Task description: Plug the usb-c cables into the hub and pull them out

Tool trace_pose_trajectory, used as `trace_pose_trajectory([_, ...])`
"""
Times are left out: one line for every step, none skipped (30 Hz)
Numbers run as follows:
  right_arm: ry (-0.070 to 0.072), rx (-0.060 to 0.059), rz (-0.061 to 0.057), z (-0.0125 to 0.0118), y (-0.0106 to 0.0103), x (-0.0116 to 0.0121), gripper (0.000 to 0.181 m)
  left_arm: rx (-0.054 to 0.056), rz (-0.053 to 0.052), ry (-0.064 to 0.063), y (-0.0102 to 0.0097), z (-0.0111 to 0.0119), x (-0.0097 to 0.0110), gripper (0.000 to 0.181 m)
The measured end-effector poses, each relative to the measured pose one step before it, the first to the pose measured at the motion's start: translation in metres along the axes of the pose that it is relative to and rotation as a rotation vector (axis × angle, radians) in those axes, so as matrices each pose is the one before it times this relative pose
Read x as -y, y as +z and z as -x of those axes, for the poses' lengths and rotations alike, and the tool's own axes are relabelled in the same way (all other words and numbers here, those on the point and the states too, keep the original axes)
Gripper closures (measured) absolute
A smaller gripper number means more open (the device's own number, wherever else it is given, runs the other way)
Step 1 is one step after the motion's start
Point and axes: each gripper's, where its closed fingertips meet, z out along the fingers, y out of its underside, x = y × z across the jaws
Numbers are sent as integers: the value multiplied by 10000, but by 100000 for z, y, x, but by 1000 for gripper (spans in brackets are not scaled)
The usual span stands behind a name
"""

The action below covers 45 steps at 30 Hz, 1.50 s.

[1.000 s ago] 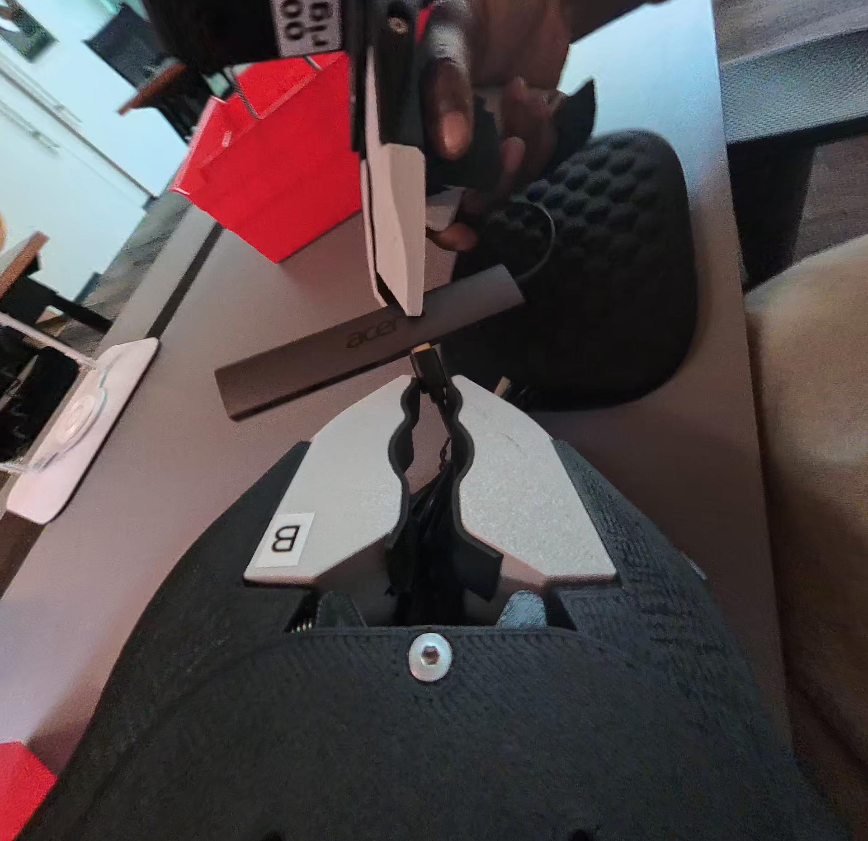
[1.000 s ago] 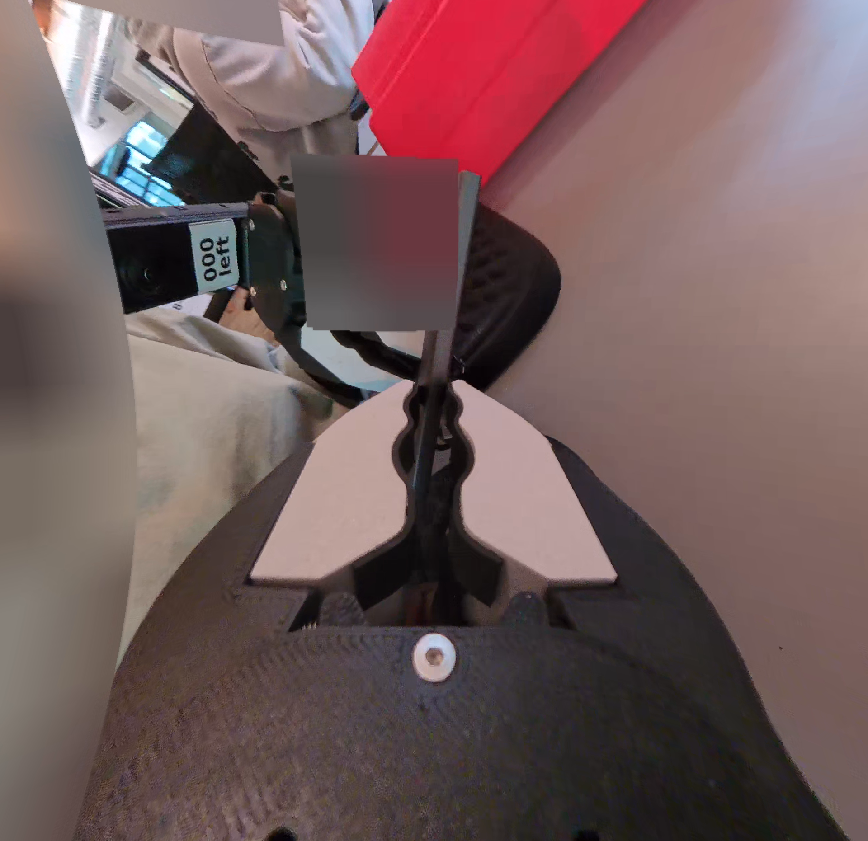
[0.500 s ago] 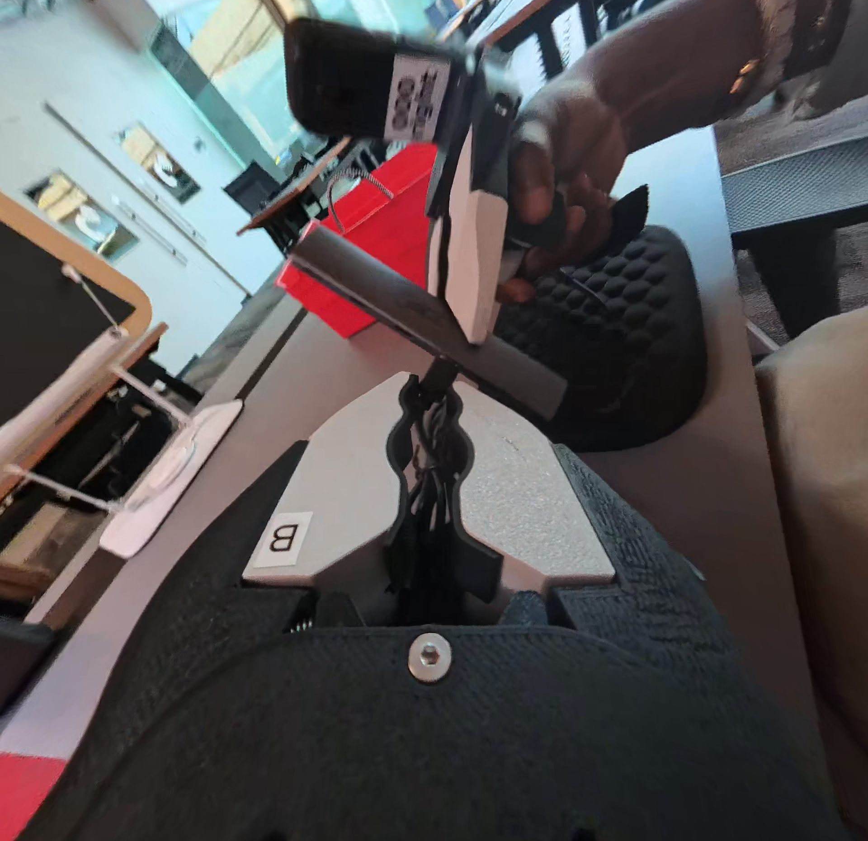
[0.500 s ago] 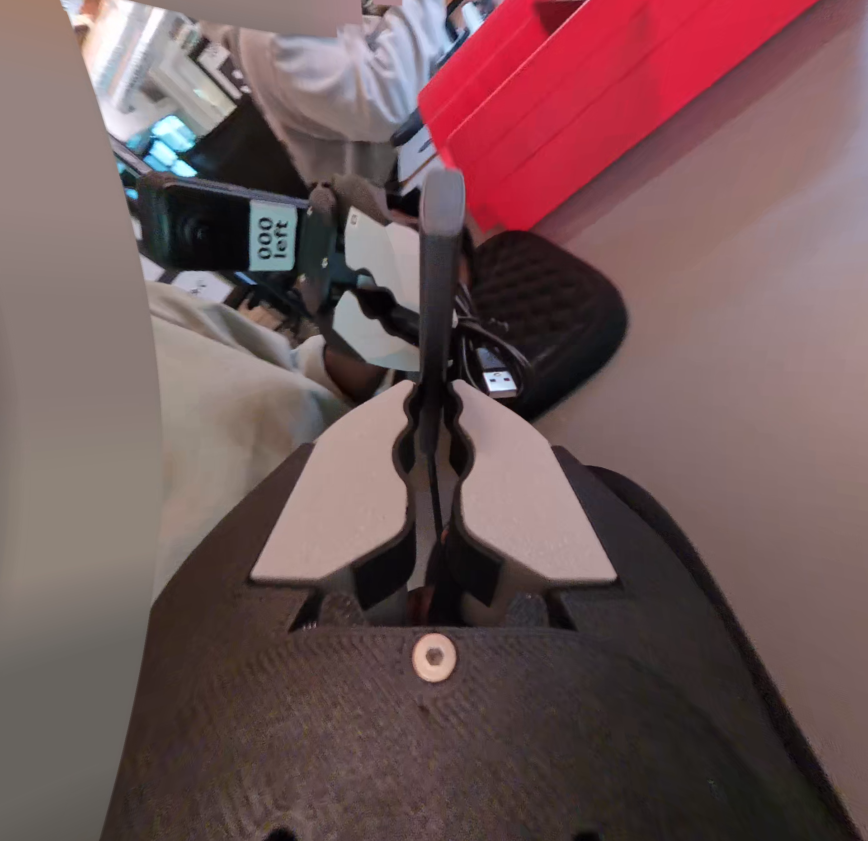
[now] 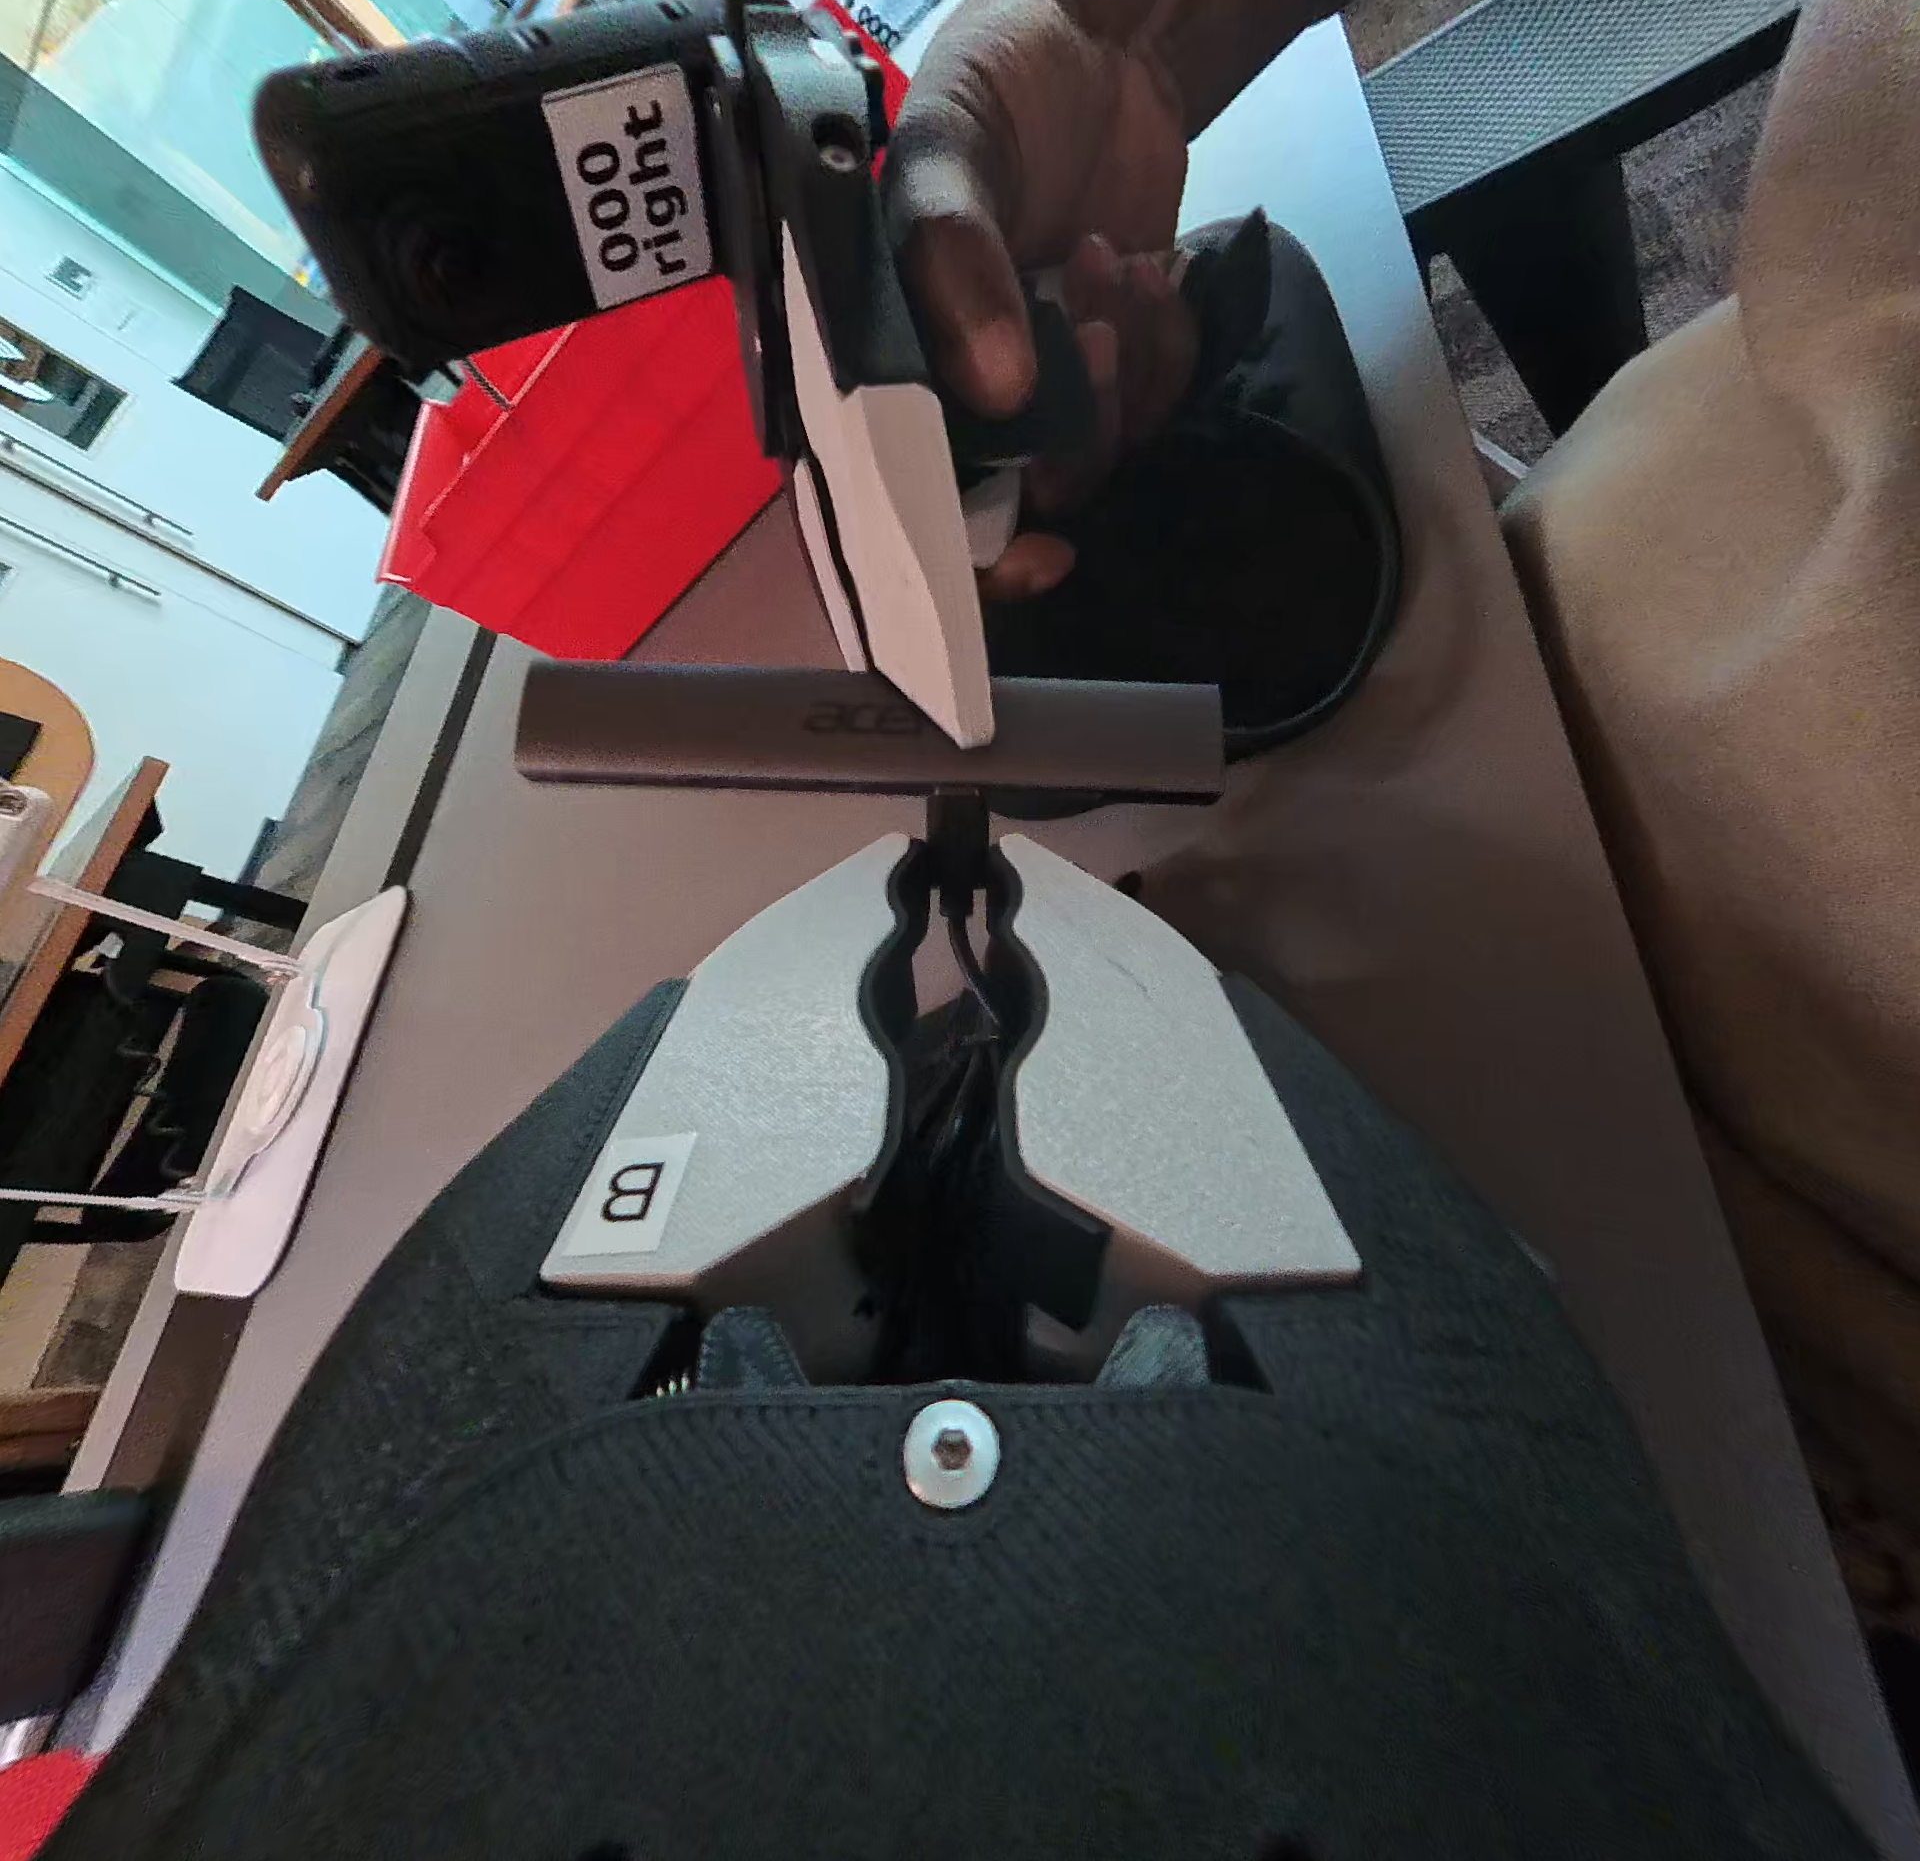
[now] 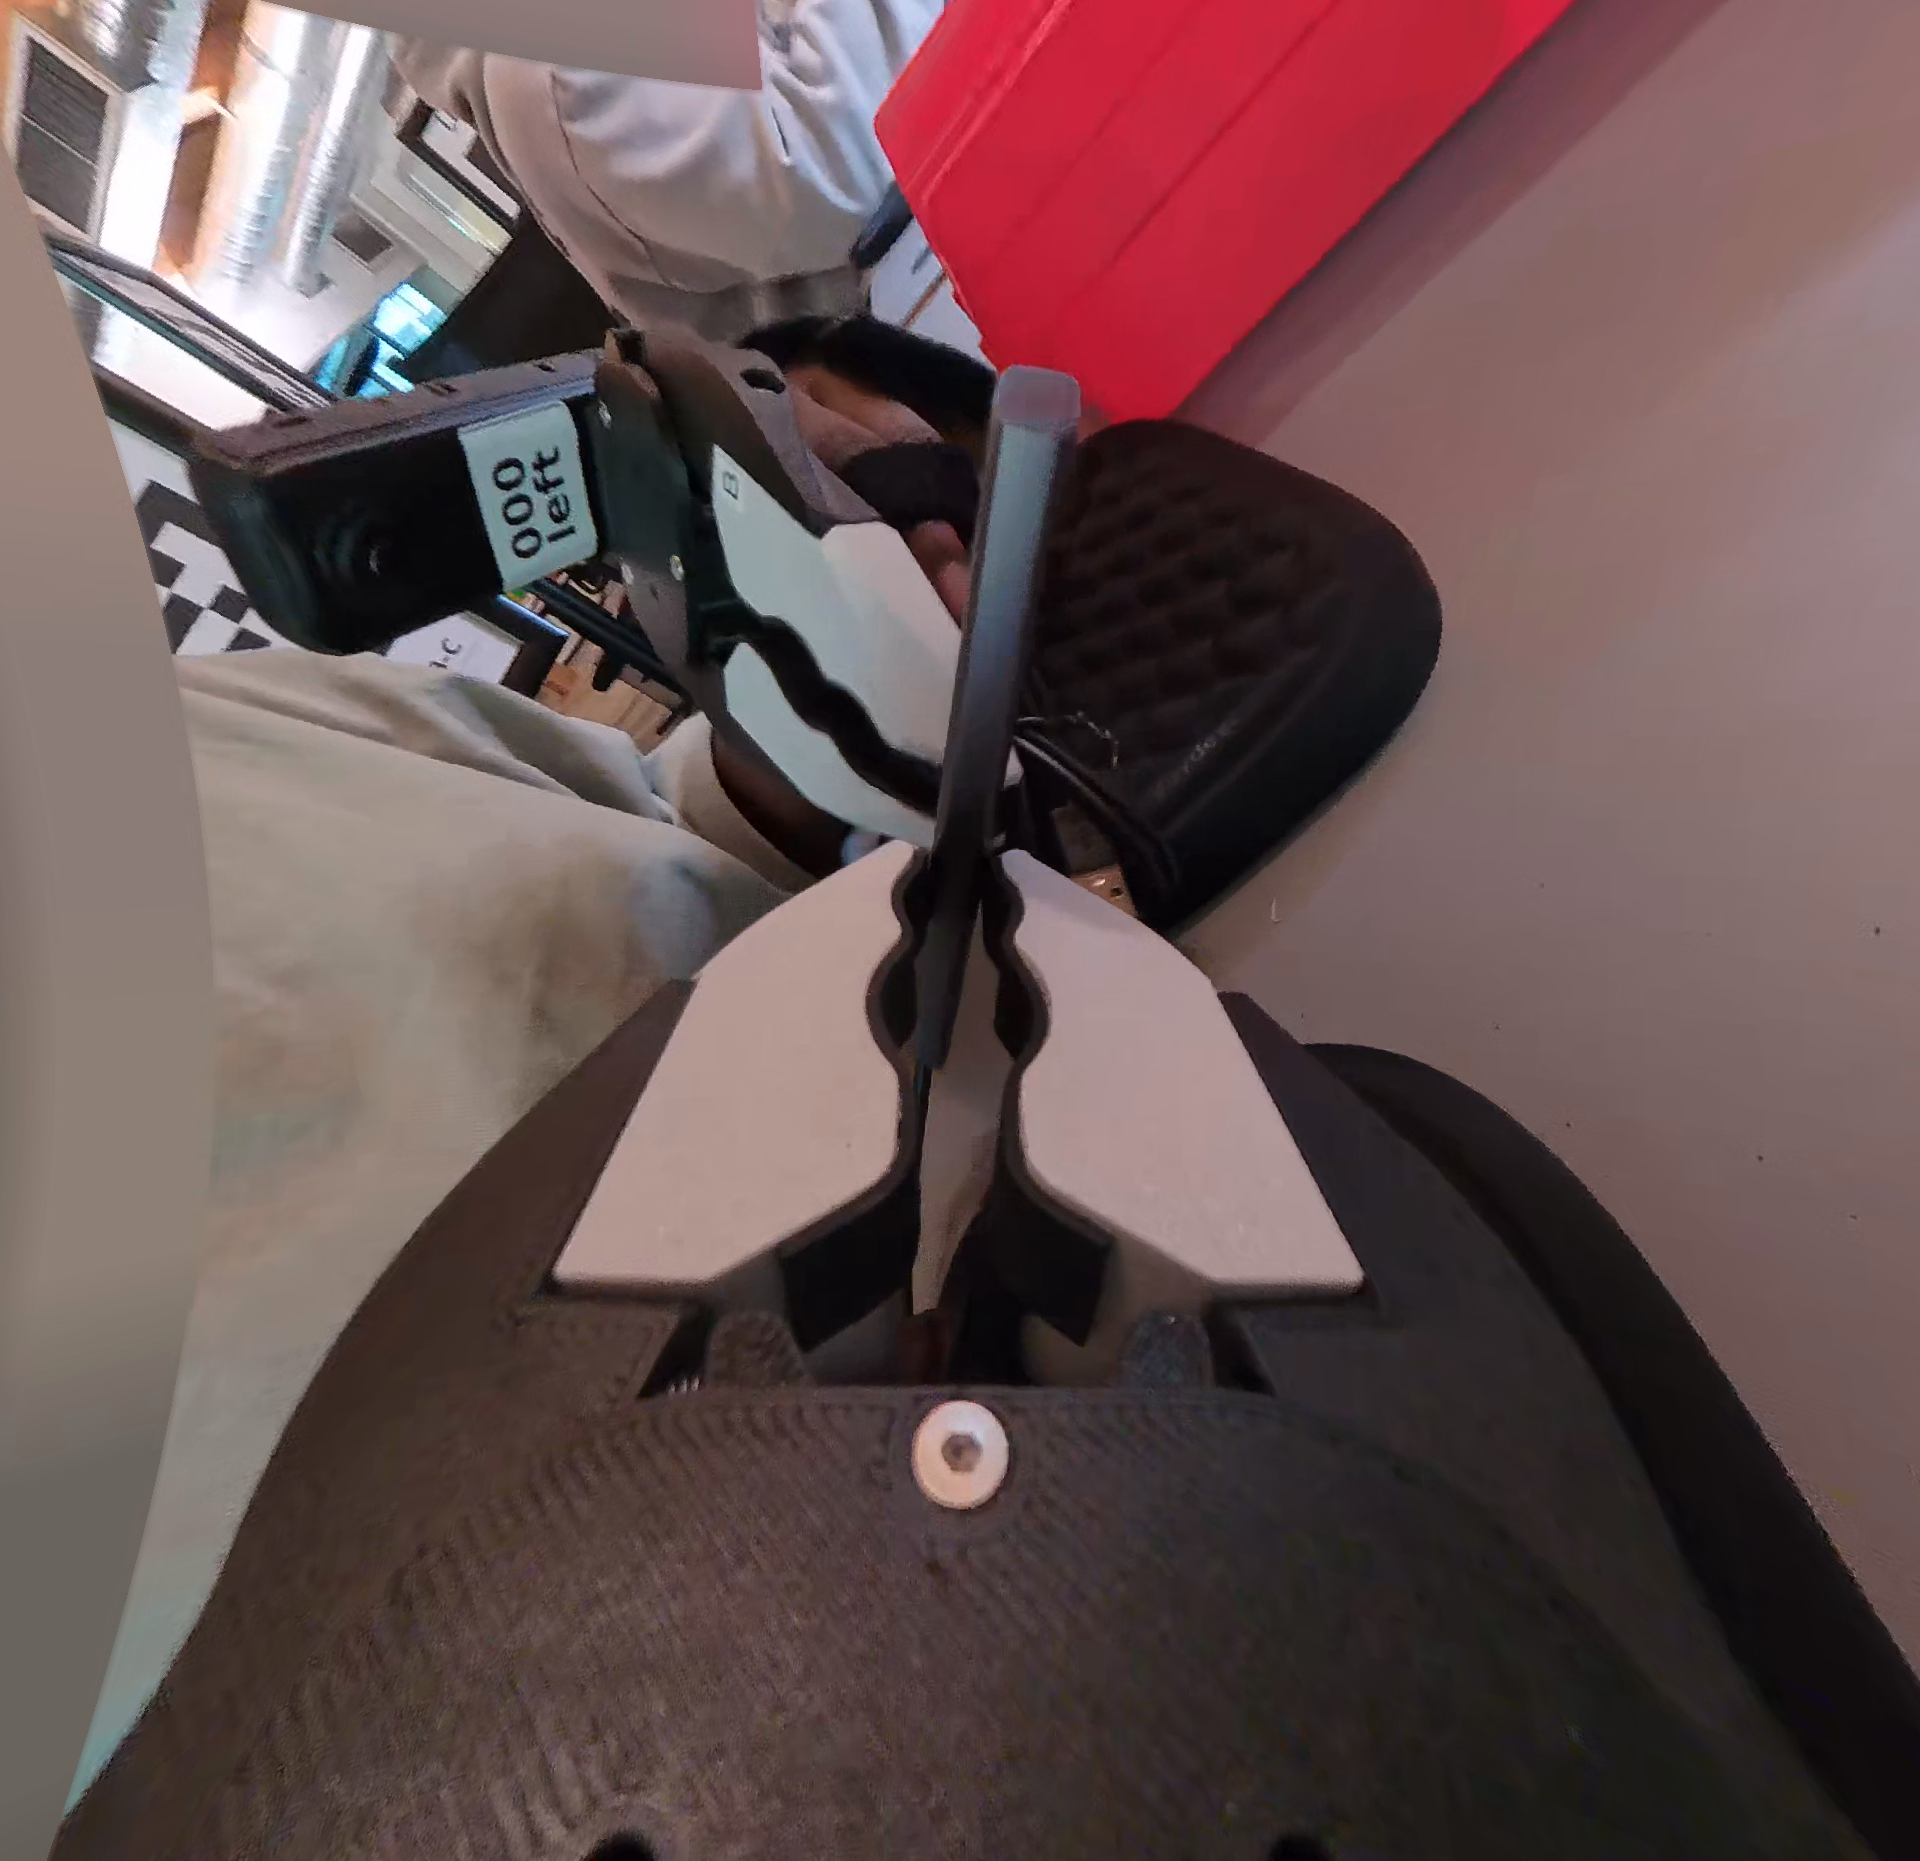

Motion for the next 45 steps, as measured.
trace_pose_trajectory([43,-112,32,-223,158,-97,173,-144,-49,-46,126,-322,-24,174])
trace_pose_trajectory([7,-32,39,-107,100,-44,173,-61,-175,-108,163,-221,123,173])
trace_pose_trajectory([-19,-37,78,-92,41,-74,174,-16,-55,-171,78,-98,-92,173])
trace_pose_trajectory([-31,-40,14,-28,48,-11,173,38,-115,-157,-27,7,-72,173])
trace_pose_trajectory([-71,-17,-3,82,43,24,173,9,-212,-188,-110,16,-1,173])
trace_pose_trajectory([-94,6,14,136,1,38,173,-1,-188,-65,-142,11,93,173])
trace_pose_trajectory([-55,43,10,167,-57,80,173,17,-113,37,-117,47,144,172])
trace_pose_trajectory([-3,66,-37,109,-126,137,173,16,-133,-7,-125,92,174,171])
trace_pose_trajectory([30,69,-55,20,-175,92,173,8,-192,-31,-164,111,189,160])
trace_pose_trajectory([83,86,-22,8,-179,0,173,47,-168,-57,-184,171,132,151])
trace_pose_trajectory([107,115,11,38,-151,-81,173,-105,-156,-23,-143,-90,137,149])
trace_pose_trajectory([93,111,-18,65,-101,-59,173,-128,-117,39,-80,-180,127,149])
trace_pose_trajectory([65,104,-20,93,-47,-37,173,39,19,25,-5,36,-50,152])
trace_pose_trajectory([49,75,0,66,-1,-3,173,-64,75,35,86,-116,-93,158])
trace_pose_trajectory([12,-4,45,-28,25,-34,173,-135,112,95,120,-265,-113,166])
trace_pose_trajectory([-31,-45,94,-85,59,-133,173,190,180,33,148,196,-191,172])
trace_pose_trajectory([1,-43,88,-116,34,-132,173,-34,152,30,99,-99,-170,173])
trace_pose_trajectory([51,11,39,-46,19,-77,173,-35,46,2,45,-96,-67,173])
trace_pose_trajectory([29,24,1,8,9,-10,173,24,-48,13,-7,-4,23,173])
trace_pose_trajectory([-6,-7,-19,-7,24,36,173,11,-67,-43,-22,6,41,174])
trace_pose_trajectory([18,-85,-106,-133,7,167,173,43,20,-193,19,117,-54,174])
trace_pose_trajectory([42,-91,-152,-186,-36,207,173,124,101,-265,82,238,-135,174])
trace_pose_trajectory([18,-106,-152,-205,-10,166,173,77,134,-70,80,136,-112,174])
trace_pose_trajectory([-24,-165,-167,-221,-28,197,173,177,174,-107,112,246,-152,174])
trace_pose_trajectory([-103,-207,-76,-184,-2,87,173,108,171,-20,139,91,-156,174])
trace_pose_trajectory([-165,-195,-37,-75,-6,53,173,108,115,24,104,52,-109,174])
trace_pose_trajectory([-145,-112,-33,43,-55,67,173,107,17,12,34,72,11,174])
trace_pose_trajectory([-127,-30,18,126,-93,54,172,75,-67,-11,-16,66,136,174])
trace_pose_trajectory([-165,-31,119,168,-166,61,172,9,-50,-44,-2,-1,189,174])
trace_pose_trajectory([-274,-84,230,202,-260,62,172,8,-6,-58,41,-22,285,174])
trace_pose_trajectory([-347,-143,407,226,-357,-51,172,69,20,-54,125,-40,346,173])
trace_pose_trajectory([-313,-180,566,187,-456,-195,172,-12,56,-98,285,-241,370,173])
trace_pose_trajectory([-287,-332,476,-51,-553,-118,172,88,151,-232,469,-133,314,173])
trace_pose_trajectory([-305,-563,270,-394,-614,49,169,230,169,-322,609,49,297,173])
trace_pose_trajectory([-277,-656,119,-600,-575,125,166,71,67,-364,686,-155,366,173])
trace_pose_trajectory([-176,-585,69,-638,-464,44,165,-141,45,-406,719,-328,313,173])
trace_pose_trajectory([-62,-316,130,-407,-285,-256,165,-114,204,-96,642,-198,-20,173])
trace_pose_trajectory([55,-58,130,-232,-108,-469,167,-155,325,253,434,-202,-225,173])
trace_pose_trajectory([225,14,116,-308,24,-589,169,-242,105,239,152,-268,-17,167])
trace_pose_trajectory([305,10,74,-479,64,-581,168,-134,-174,114,-270,-92,316,152])
trace_pose_trajectory([339,44,-65,-512,46,-389,168,57,-213,64,-758,215,327,144])
trace_pose_trajectory([358,85,-192,-441,-2,-161,167,132,-227,90,-1178,403,328,140])
trace_pose_trajectory([290,40,-190,-422,-13,-62,166,201,-228,123,-1546,559,324,139])
trace_pose_trajectory([138,-138,-85,-529,-4,-99,164,300,-201,96,-1839,805,278,139])
trace_pose_trajectory([-67,-408,47,-726,21,-179,162,463,-144,-15,-2038,1174,168,139])
